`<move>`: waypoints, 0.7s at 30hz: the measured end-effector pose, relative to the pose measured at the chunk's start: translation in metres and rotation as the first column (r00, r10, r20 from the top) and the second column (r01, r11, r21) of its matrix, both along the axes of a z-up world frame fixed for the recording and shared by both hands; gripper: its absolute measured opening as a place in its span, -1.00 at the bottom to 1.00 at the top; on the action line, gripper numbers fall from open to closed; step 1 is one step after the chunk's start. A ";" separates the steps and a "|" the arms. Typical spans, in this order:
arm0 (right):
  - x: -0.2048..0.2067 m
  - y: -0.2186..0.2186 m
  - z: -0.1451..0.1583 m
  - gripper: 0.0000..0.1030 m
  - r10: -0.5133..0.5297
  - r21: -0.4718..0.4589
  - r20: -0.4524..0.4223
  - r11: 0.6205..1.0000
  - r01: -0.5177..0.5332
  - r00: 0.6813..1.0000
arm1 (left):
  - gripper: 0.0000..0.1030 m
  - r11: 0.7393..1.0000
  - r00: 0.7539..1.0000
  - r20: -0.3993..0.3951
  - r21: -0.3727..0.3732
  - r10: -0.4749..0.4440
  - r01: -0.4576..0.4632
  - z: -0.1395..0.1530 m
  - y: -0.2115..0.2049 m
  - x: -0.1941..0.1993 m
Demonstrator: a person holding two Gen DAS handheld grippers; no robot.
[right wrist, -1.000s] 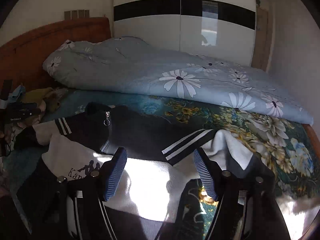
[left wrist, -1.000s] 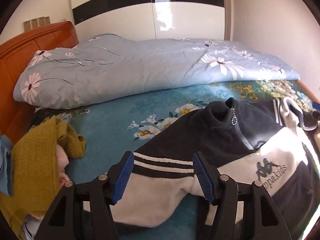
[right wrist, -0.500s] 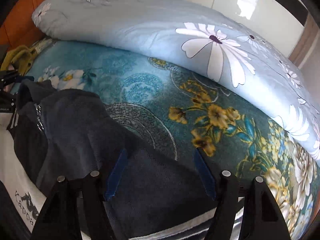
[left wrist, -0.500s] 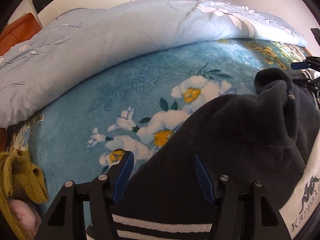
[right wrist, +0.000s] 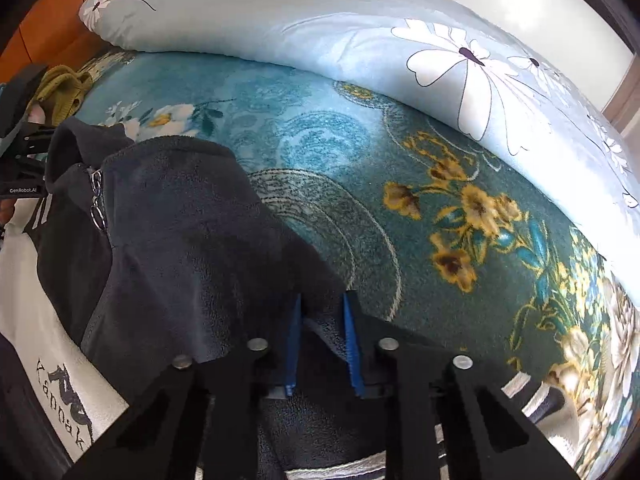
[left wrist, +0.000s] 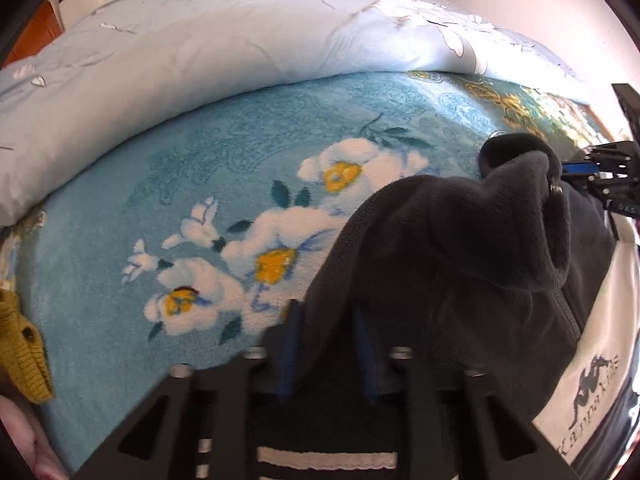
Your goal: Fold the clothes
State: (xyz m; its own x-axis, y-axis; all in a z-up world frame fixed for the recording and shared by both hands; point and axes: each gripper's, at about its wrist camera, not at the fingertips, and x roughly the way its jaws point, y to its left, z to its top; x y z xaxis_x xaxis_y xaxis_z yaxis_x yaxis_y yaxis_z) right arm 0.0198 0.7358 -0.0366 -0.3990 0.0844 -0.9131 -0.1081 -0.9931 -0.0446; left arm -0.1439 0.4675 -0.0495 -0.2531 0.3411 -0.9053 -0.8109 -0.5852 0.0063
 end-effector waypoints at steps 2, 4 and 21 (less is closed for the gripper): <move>0.007 0.000 0.013 -0.81 -0.019 0.026 -0.043 0.999 0.020 0.999 | -0.83 1.000 0.999 -0.043 0.008 0.012 -0.012 0.010 -0.002 0.006; 0.015 0.000 0.029 -0.83 -0.035 0.054 -0.092 0.998 0.040 0.995 | -0.89 0.997 0.996 -0.082 0.072 0.044 -0.038 0.029 -0.009 0.007; 0.008 0.029 0.008 -0.82 -0.194 0.097 -0.095 0.974 0.203 0.976 | -0.81 0.993 0.993 -0.036 0.032 0.115 -0.114 -0.002 0.009 -0.011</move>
State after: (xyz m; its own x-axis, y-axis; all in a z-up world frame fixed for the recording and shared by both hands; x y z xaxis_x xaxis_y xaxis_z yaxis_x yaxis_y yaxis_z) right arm 0.0274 0.7652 -0.0290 -0.4399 0.2638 -0.8584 -0.3108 -0.9415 -0.1300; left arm -0.1550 0.4764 -0.0519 -0.3258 0.3343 -0.8844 -0.7382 -0.6744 0.0170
